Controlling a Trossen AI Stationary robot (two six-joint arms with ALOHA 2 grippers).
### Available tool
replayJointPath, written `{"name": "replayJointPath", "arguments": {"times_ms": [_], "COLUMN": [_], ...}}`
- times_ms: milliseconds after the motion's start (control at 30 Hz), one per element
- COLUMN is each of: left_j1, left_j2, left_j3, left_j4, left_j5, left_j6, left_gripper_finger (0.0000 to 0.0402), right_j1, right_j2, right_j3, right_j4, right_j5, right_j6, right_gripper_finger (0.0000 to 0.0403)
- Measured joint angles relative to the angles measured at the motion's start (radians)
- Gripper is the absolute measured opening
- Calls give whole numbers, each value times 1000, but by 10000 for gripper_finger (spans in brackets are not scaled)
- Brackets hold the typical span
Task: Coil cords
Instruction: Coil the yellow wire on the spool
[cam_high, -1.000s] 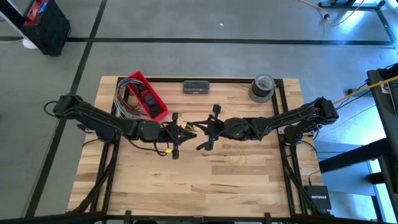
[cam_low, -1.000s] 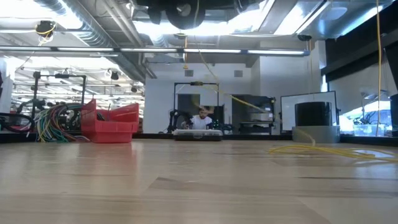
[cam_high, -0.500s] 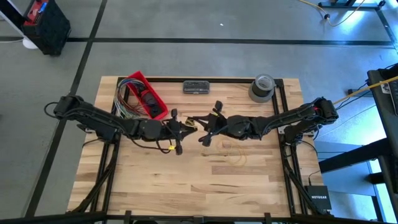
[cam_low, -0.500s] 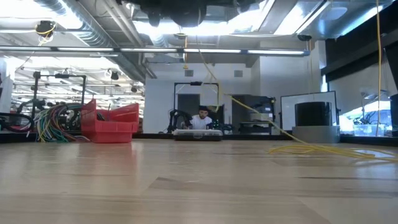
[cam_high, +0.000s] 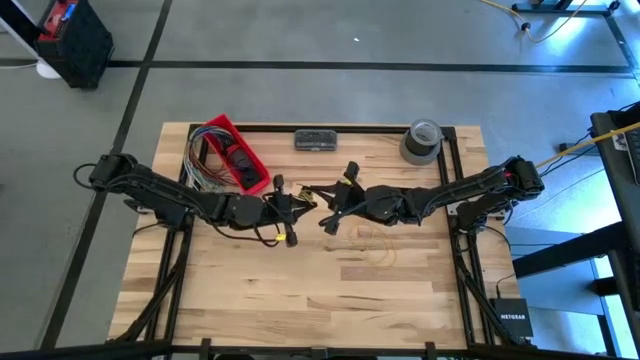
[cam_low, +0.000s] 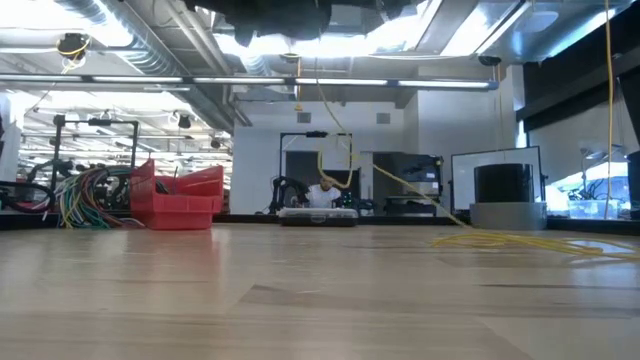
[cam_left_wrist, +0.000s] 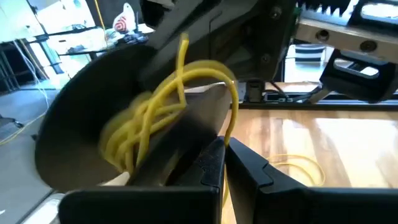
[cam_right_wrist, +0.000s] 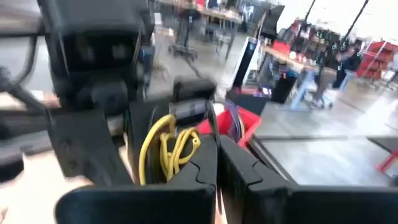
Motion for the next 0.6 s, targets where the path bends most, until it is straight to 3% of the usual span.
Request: {"name": "replayJointPath", "arguments": {"times_ms": [233, 600], "left_j1": [-14, -13], "left_j2": [-2, 8], "left_j3": [0, 0], "left_j4": [90, 8], "left_j5": [136, -22], "left_j6": [8, 52], "left_gripper_finger": [5, 5], "right_j1": [-5, -6], "right_j2": [13, 74], "right_j3": [4, 1], "right_j4": [75, 212], "right_j5": [-27, -9], "right_j6": [-13, -83], "right_gripper_finger": [5, 5]}}
